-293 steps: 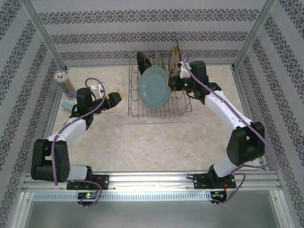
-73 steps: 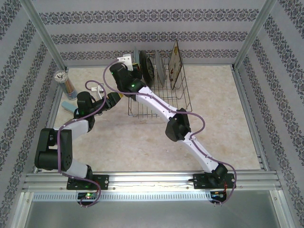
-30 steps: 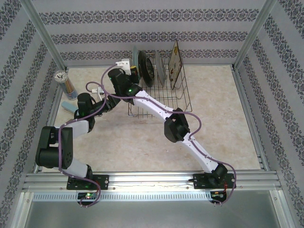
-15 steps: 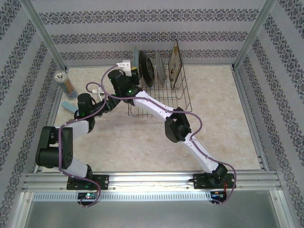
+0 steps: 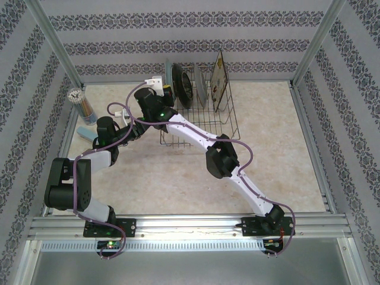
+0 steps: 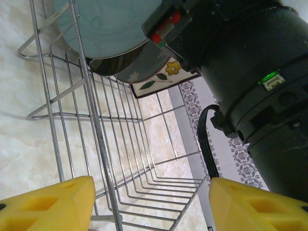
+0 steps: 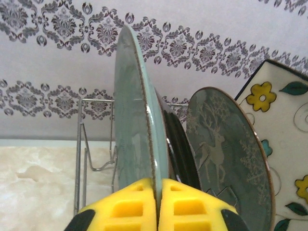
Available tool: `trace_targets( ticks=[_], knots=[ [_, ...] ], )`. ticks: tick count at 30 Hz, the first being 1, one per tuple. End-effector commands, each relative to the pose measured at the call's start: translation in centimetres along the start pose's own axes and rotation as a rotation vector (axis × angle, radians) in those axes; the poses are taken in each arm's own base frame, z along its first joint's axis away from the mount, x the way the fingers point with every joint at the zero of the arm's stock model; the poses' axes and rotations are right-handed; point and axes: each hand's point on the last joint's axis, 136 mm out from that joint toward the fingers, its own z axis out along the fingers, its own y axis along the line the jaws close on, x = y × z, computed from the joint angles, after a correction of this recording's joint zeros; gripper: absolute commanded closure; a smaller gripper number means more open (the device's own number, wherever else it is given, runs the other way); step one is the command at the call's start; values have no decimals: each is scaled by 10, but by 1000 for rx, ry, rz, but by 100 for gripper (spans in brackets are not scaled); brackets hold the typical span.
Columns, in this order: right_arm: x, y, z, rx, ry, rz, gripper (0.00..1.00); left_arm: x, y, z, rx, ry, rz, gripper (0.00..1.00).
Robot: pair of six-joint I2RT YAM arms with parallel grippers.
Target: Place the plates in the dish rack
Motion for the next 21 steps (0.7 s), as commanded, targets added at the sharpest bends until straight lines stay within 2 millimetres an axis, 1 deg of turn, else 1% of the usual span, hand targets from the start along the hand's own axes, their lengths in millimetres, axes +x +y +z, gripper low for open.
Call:
trace_targets(
  ticks=[1,4,8,11,14,21],
  knots=[
    [-23,-14,-9,19,-15,36,100,-12,-17,-2,54,-35,61,36],
    [-25,-14,-10,4,-12,40,100,-11,-17,-3,55,-35,62,36],
    [-34,-18,-15,-15,-4,36,100,-11,-17,-2,55,-35,59,36],
    [-35,-20,-21,-21,6,12,100,-12,-17,-2,56,-36,58,36],
    [-30,-22,-25,-16,17,-10,100,-12,-17,-2,58,-37,59,36],
    [1,-22,-27,-37,110,-7,100,-11,-19,-3,62,-37,58,36]
  ],
)
